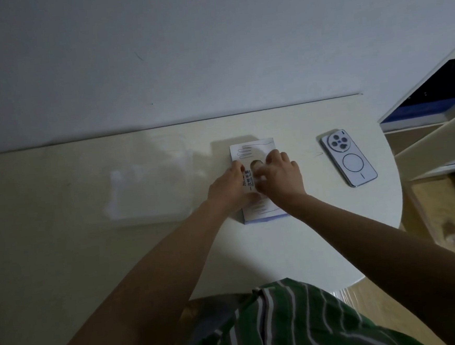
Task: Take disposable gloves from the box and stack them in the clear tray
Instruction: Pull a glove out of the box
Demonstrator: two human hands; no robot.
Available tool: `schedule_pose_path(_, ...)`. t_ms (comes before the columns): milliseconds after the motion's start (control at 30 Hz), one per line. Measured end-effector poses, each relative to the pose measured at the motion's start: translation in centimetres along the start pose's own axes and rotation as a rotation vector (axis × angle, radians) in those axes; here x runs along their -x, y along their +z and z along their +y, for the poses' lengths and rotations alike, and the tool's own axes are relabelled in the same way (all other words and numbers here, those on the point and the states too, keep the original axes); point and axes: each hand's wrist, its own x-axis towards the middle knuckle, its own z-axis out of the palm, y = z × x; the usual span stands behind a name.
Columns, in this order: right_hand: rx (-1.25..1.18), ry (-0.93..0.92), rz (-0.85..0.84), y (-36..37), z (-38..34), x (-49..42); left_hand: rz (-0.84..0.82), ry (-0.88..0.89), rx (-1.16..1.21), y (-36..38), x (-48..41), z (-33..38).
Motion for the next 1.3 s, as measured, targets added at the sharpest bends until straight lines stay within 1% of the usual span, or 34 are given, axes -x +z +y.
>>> schedule_pose_path(67, -0.015, -0.014, 0.01, 0.2, 0.2, -0.1, 0.005, -0.023, 0.016, 0.1, -0.2, 0.1)
schedule_pose_path(167, -0.15, -0.012, 0.011, 0.4, 0.8, -0.3, 0.018, -0.044, 0.005, 0.3, -0.2, 0.3)
schedule_pose_path(300, -0.465, 0.007, 0.026, -0.4, 2.0, -0.4, 0.029, -0.068, -0.031, 0.4, -0.3, 0.8)
schedule_pose_path(433, -0.744, -0.043, 0.069, -2.0, 2.8, 0.2, 0.01, -0.103, -0.056, 0.3, -0.4, 1.2)
schedule_pose_path(533, -0.971, 0.047, 0.113, -2.7, 2.7, 0.7, 0.01, -0.106, -0.057, 0.4, -0.3, 1.3)
schedule_pose_path(567, -1.012, 0.096, 0.099, -2.8, 2.6, 0.7, 0.014, -0.104, -0.059, 0.4, -0.3, 1.3)
schedule_pose_path(600, -1.016, 0.142, 0.049, -2.8, 2.6, 0.6, 0.017, -0.105, -0.061, 0.4, -0.3, 1.3)
schedule_pose_path(667, -0.91, 0.194, -0.121, -3.0, 2.6, 0.4, 0.023, -0.107, -0.065, 0.5, -0.2, 1.4)
schedule_pose_path(700, -0.842, 0.182, -0.176, -3.0, 2.7, 0.2, 0.023, -0.108, -0.072, 0.6, -0.2, 1.4)
schedule_pose_path(733, -0.828, 0.152, -0.175, -3.1, 2.8, 0.2, 0.026, -0.11, -0.083, 0.6, -0.2, 1.4)
schedule_pose_path(767, -0.869, 0.122, -0.135, -3.5, 2.8, 0.2, 0.032, -0.113, -0.093, 0.7, -0.2, 1.5)
schedule_pose_path(867, -1.176, 0.151, 0.049, -5.0, 3.0, 0.0, 0.049, -0.121, -0.113, 1.0, -0.1, 1.5)
schedule_pose_path(900, -1.254, 0.156, 0.078, -5.3, 3.2, -0.2, 0.04, -0.111, -0.119, 1.0, -0.1, 1.5)
schedule_pose_path(933, -1.297, 0.156, 0.076, -5.6, 3.4, -0.3, 0.022, -0.095, -0.123, 0.9, -0.1, 1.4)
schedule_pose_path(967, -1.293, 0.164, 0.037, -5.7, 3.6, -0.3, 0.006, -0.084, -0.104, 0.8, -0.1, 1.3)
schedule_pose_path(1033, -1.251, 0.22, -0.079, -5.1, 4.0, -0.1, -0.007, -0.095, 0.001, 0.2, 0.0, 1.3)
schedule_pose_path(1100, -1.279, 0.314, -0.134, -4.3, 4.4, 0.5, 0.002, -0.093, 0.145, -0.4, 0.1, 1.2)
schedule_pose_path(1200, -1.414, 0.361, -0.127, -3.7, 4.5, 1.4, 0.044, -0.199, 0.673, -1.8, 0.5, 1.4)
schedule_pose_path(1233, -1.438, 0.362, -0.115, -3.7, 4.4, 1.5, 0.029, -0.25, 0.826, -2.4, 0.6, 1.4)
schedule_pose_path(1300, -1.47, 0.342, -0.095, -3.8, 4.0, 1.7, -0.038, -0.344, 1.008, -3.2, 0.7, 1.5)
